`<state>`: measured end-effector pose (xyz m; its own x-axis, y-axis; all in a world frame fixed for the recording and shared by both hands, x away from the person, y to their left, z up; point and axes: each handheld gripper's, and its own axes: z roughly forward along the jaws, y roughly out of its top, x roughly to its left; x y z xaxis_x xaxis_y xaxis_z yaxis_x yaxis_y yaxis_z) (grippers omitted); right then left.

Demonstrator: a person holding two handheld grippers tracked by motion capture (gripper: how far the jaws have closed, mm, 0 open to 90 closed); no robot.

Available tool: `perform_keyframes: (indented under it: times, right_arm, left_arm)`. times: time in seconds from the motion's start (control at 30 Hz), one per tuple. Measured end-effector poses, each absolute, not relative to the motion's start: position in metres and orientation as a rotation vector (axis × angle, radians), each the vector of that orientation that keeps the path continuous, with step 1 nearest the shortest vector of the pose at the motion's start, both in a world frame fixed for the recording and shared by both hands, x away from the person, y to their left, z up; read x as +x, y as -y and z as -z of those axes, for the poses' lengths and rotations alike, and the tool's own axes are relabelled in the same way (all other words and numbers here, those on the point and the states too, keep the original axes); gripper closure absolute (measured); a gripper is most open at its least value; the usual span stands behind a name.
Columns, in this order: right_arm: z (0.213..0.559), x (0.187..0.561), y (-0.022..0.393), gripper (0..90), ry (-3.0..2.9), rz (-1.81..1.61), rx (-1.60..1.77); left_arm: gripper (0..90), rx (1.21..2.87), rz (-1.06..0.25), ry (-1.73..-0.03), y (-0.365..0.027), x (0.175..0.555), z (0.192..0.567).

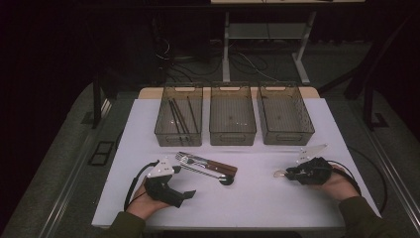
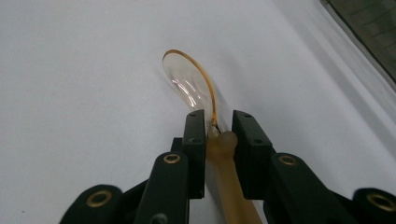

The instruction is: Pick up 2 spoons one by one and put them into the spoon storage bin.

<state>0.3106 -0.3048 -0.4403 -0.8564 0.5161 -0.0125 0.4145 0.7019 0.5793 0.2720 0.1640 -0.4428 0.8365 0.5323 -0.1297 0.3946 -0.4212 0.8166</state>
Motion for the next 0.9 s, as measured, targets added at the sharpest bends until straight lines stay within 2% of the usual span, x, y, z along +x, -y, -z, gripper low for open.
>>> perform_keyframes:
  times: [0.9]
  right_arm:
    - [0.429,0.307,0.31,76.1,-2.612,-1.005,0.884]
  left_arm:
    - [0.0,2.047,-0.182,-0.657,-0.165,0.274,0.443]
